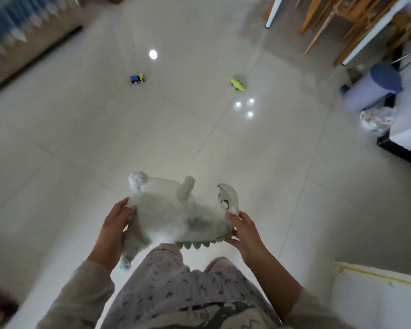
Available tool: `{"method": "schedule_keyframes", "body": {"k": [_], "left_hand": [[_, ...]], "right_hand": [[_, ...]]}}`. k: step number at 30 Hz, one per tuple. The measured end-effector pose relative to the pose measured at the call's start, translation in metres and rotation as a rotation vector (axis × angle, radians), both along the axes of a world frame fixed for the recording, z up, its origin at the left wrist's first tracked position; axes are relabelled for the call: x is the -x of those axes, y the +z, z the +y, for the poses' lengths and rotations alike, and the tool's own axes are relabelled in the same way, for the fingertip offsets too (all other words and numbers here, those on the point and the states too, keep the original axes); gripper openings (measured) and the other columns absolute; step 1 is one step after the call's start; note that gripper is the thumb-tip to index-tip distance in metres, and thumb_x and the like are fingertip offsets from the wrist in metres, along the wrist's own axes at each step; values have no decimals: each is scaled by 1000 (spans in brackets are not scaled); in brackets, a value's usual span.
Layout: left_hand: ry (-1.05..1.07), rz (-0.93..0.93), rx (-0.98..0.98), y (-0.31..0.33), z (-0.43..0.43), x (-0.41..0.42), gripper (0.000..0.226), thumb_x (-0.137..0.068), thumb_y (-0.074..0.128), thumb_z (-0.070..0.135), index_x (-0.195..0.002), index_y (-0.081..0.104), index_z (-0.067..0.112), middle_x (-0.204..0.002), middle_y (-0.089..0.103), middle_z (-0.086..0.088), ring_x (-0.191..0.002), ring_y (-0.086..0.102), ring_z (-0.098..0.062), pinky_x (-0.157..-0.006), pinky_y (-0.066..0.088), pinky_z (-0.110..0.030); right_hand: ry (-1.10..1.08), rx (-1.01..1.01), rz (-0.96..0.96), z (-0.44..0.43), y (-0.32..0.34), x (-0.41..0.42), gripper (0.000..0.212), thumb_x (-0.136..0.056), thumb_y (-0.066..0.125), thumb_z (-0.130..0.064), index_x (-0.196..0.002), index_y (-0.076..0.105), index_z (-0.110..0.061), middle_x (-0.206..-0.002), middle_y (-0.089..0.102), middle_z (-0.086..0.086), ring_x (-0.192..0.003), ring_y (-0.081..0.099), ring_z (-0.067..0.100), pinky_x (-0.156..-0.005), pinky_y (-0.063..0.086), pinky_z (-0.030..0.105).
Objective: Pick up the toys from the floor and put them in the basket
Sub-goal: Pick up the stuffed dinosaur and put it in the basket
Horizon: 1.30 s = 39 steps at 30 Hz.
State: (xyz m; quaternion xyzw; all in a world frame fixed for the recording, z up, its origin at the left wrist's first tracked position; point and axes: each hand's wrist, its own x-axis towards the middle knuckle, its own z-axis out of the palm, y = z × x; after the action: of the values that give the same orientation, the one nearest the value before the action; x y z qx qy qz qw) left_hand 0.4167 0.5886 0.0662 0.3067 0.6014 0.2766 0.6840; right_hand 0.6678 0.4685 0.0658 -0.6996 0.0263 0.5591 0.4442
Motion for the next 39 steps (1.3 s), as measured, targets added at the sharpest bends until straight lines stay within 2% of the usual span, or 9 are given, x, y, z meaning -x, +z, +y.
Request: {"method": "schedule_keyframes", "body": {"k": [5, 12, 17, 24, 28, 34, 39], "left_hand": [[-115, -25, 10, 11, 89, -25, 18, -89, 54, 22, -97, 66, 32, -104, 67, 1, -93, 62, -18, -71, 48, -28], [-257, -66, -24, 30, 191, -93, 23, -86, 57, 20, -107, 63, 29, -105, 67, 4, -98, 61, -15, -76, 48, -28], [-296, -71, -1, 28, 246, -133, 28, -85, 59, 22, -112, 62, 27, -109, 68, 3, -101, 64, -15, -74, 50, -27], [-167, -59, 79, 15, 326, -175, 18, -87, 59, 21, -104, 65, 25, -104, 71, -1, -96, 65, -21, -75, 52, -32], [-104, -34, 91, 16, 382, -205, 19, -88, 57, 21, -104, 66, 26, -104, 72, 0, -95, 65, -23, -75, 52, -33], [58, -10, 23, 23, 475, -248, 19, -88, 55, 19, -90, 71, 29, -80, 76, 11, -84, 63, -19, -68, 48, -30], [96, -16, 39, 11, 552, -282, 20, -89, 54, 18, -87, 71, 29, -79, 76, 12, -80, 63, -17, -64, 47, -27]], "right_hand": [[-47, -4, -29, 73, 9, -23, 34, -88, 57, -24, -122, 54, -18, -122, 59, 10, -106, 61, 27, -58, 54, 27], [-214, -30, -62, 150, 14, -74, 38, -90, 57, -24, -126, 52, -11, -121, 57, 12, -110, 56, 35, -63, 54, 34], [-219, -7, -70, 202, 1, -116, 38, -90, 56, -26, -125, 52, -11, -117, 57, 13, -109, 57, 38, -67, 55, 37], [-66, -32, -33, 321, -13, -187, 31, -89, 58, -25, -118, 56, -15, -110, 60, 8, -100, 59, 32, -63, 54, 35], [-26, -64, 8, 395, -8, -233, 19, -89, 57, -20, -108, 61, -19, -107, 62, 10, -95, 62, 31, -64, 56, 35], [92, -101, 27, 497, 7, -286, 24, -87, 60, -16, -111, 59, -15, -102, 66, 12, -87, 64, 28, -62, 55, 32], [134, -112, -16, 575, 9, -322, 20, -87, 60, -19, -107, 60, -17, -101, 66, 13, -92, 65, 31, -66, 56, 32]]}}
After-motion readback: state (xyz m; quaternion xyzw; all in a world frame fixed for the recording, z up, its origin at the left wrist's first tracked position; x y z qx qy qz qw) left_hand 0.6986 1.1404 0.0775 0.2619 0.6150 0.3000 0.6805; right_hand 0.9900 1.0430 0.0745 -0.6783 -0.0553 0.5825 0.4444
